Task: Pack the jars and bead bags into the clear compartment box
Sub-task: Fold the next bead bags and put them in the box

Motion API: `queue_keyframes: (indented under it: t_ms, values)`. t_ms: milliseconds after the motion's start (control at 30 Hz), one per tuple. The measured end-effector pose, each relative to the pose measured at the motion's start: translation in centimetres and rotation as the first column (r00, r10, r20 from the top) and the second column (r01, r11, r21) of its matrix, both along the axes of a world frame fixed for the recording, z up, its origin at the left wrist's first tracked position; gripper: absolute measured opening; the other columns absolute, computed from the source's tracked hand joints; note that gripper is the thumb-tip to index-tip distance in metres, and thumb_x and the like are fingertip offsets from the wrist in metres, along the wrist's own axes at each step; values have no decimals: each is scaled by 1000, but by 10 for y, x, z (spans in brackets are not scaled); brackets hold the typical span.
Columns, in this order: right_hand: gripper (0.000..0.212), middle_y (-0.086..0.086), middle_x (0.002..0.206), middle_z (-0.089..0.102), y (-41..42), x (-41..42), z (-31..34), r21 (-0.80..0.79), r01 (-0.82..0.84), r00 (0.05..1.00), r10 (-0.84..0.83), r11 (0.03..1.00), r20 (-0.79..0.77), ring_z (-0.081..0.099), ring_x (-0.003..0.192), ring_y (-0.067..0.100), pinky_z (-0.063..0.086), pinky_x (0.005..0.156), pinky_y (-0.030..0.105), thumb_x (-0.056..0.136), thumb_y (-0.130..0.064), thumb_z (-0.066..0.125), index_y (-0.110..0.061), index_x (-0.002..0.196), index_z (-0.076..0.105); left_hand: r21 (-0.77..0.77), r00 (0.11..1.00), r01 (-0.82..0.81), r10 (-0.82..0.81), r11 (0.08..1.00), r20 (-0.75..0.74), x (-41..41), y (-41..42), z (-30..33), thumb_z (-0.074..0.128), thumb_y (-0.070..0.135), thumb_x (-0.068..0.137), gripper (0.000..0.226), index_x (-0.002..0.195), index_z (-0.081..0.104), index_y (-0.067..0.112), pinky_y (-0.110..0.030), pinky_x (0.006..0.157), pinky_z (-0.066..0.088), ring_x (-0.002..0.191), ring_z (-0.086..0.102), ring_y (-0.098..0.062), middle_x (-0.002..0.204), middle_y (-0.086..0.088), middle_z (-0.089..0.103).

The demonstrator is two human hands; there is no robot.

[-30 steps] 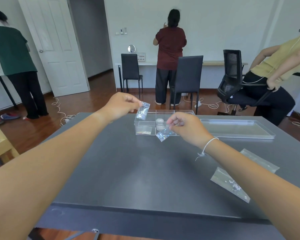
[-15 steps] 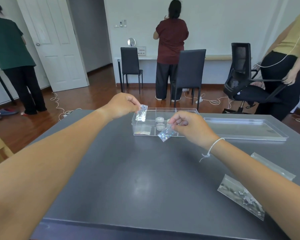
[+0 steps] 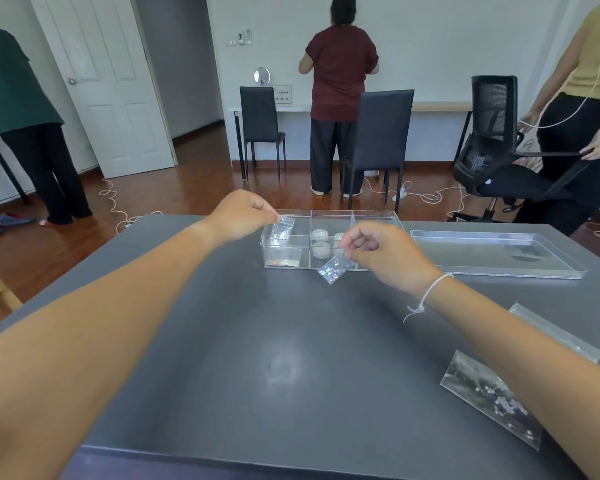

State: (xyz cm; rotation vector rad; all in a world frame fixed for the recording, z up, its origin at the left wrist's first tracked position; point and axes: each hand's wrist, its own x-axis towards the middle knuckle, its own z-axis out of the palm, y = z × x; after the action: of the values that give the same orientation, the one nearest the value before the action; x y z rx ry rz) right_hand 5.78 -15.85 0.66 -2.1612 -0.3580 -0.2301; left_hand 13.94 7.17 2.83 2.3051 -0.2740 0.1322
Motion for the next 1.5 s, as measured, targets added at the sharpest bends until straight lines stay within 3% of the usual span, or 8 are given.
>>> queue_keyframes:
  t_ms: [233, 500, 567, 633, 833, 1133, 1367, 1500]
  values:
    - [19, -14, 72, 57, -1, -1, -1, 2, 7, 1000, -7, 1000, -2, 47, 63, 5, 39, 60, 17, 82, -8, 61, -25, 74, 62, -93, 996, -3, -5, 996, -87, -4, 2, -3, 68, 23, 78, 5, 74, 70, 22, -17, 69, 37, 81, 52, 5, 85, 14, 62]
    - [21, -16, 70, 57, 0, -1, -2, -12, 19, 1000, -19, 1000, 1, 48, 61, 3, 38, 60, 16, 82, -8, 61, -27, 72, 62, 117, 999, 40, -44, 992, 28, -8, 6, -4, 66, 21, 78, 21, 60, 68, 32, -13, 66, 35, 77, 52, 7, 79, 26, 54]
    - [22, -15, 70, 57, -1, -2, -3, -14, 17, 1000, -17, 1000, 4, 47, 60, 3, 39, 60, 16, 82, -7, 61, -27, 72, 62, 191, 996, 42, -57, 981, 74, -8, 7, -5, 65, 21, 77, 21, 60, 69, 33, -18, 74, 39, 83, 54, 2, 80, 28, 52]
    - [20, -15, 70, 57, -1, -2, -3, -18, 19, 1000, -19, 1000, 7, 47, 60, 3, 39, 59, 16, 82, -7, 61, -25, 73, 63, 270, 991, 30, -64, 962, 119, -8, 8, -4, 63, 23, 77, 15, 67, 72, 29, -26, 87, 36, 94, 50, -8, 83, 28, 50]
    - [19, -15, 69, 56, 1, -2, 0, -19, 13, 1000, -12, 1000, 26, 46, 54, 1, 36, 49, 2, 82, -6, 60, -23, 74, 62, 383, 978, -6, -73, 924, 193, -11, 7, -2, 57, 27, 80, 18, 78, 74, 28, -37, 93, 37, 107, 40, -18, 98, 14, 51]
    - [14, -10, 71, 57, 15, 7, 24, -20, 5, 992, -2, 1000, 126, 50, 56, -7, 36, 53, -2, 82, -4, 59, -16, 81, 67, 358, 975, 53, -126, 932, 184, -12, 15, -6, 54, 28, 85, 29, 111, 66, 23, -32, 105, 33, 121, 47, -17, 125, 5, 58]
    - [14, -4, 73, 59, 38, 30, 46, 10, 22, 991, -23, 1000, 133, 51, 64, 1, 39, 52, -1, 84, -6, 57, -14, 85, 68, 343, 984, 108, -151, 933, 100, -16, 20, -6, 55, 28, 88, 37, 122, 59, 17, -26, 109, 26, 130, 42, -14, 139, 2, 50]
    - [16, -5, 74, 59, 50, 42, 51, -19, 60, 990, -57, 998, 128, 54, 70, 7, 39, 58, 11, 85, -5, 54, -13, 87, 68, 330, 985, 134, -162, 935, 58, -17, 22, -4, 55, 27, 87, 38, 123, 59, 16, -30, 112, 26, 130, 42, -13, 140, 3, 49]
